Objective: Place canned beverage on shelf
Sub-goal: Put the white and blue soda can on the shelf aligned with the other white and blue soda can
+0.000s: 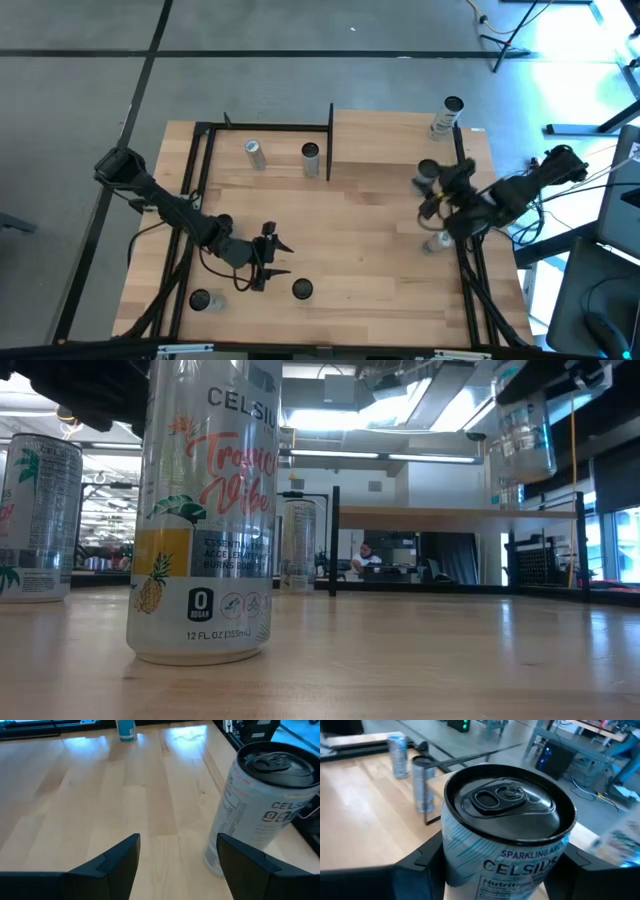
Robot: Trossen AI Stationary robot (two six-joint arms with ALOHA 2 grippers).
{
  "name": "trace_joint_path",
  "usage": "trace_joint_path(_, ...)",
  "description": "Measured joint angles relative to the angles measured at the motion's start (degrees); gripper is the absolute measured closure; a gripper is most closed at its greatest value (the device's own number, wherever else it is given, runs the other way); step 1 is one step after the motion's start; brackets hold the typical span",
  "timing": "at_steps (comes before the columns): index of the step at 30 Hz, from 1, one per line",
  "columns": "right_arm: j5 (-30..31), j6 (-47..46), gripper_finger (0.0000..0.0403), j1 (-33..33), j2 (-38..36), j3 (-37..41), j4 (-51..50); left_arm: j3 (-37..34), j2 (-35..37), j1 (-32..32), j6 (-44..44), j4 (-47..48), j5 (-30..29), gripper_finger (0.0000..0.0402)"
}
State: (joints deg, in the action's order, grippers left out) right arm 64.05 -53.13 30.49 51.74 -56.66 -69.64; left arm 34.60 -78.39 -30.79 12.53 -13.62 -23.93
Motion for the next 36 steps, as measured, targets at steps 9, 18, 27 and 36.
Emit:
trace_joint_path(9,0.12,2.46,0.0181,-0.56,-11.64,0.01,-5.41,-0.02,0.0,-0.97,2.37,-0.84,-5.47,0.0154)
trace_joint_path(18,0.52,2.56,0.0181,-0.55,-18.21,0.09,-13.15,-0.02,0.0,4.92,-3.63,-8.14,3.44,0.0154)
trace_joint_path(27,4.02,4.14,0.0181,-0.53,-21.37,0.09,-15.09,-0.02,0.0,8.57,-7.64,-9.69,9.8,0.0154)
trace_joint_path(36,2.78,4.11,0.0181,-0.53,-22.14,0.09,-16.05,-0.02,0.0,8.55,-10.6,-9.18,10.1,0.0154)
